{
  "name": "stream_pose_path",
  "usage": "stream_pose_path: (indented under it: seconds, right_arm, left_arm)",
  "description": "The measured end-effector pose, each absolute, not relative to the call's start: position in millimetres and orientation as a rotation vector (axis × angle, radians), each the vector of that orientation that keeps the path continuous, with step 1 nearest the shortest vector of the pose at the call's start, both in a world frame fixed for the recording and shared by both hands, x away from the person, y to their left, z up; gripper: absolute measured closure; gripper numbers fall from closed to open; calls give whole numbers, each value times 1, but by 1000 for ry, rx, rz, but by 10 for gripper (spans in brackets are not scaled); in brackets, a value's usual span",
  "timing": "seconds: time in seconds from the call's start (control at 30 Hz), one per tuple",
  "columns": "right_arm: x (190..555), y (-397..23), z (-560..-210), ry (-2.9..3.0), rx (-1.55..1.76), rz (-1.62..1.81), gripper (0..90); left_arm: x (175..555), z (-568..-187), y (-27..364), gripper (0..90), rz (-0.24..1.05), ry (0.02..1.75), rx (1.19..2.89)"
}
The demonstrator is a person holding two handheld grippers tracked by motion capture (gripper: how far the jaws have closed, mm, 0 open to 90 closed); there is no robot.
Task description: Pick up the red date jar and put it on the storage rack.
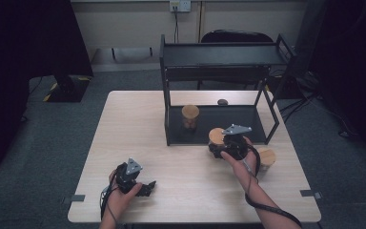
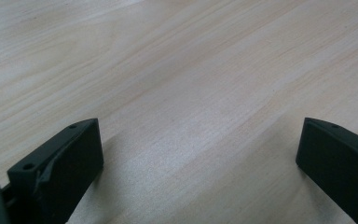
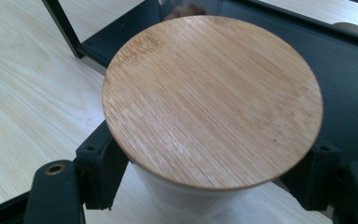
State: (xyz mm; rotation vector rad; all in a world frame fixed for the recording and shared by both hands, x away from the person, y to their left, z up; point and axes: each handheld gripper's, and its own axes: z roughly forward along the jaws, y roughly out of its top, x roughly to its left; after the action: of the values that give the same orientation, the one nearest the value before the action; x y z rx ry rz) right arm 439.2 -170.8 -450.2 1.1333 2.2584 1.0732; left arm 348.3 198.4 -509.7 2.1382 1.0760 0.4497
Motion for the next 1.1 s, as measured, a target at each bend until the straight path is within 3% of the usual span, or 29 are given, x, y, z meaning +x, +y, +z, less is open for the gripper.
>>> stream_pose_path:
  seconds: [1.1]
  right_arm:
    - [470, -141, -445, 2266, 1124, 1061, 253]
  left_arm:
    - [348, -510, 198, 1, 449, 1076, 2138]
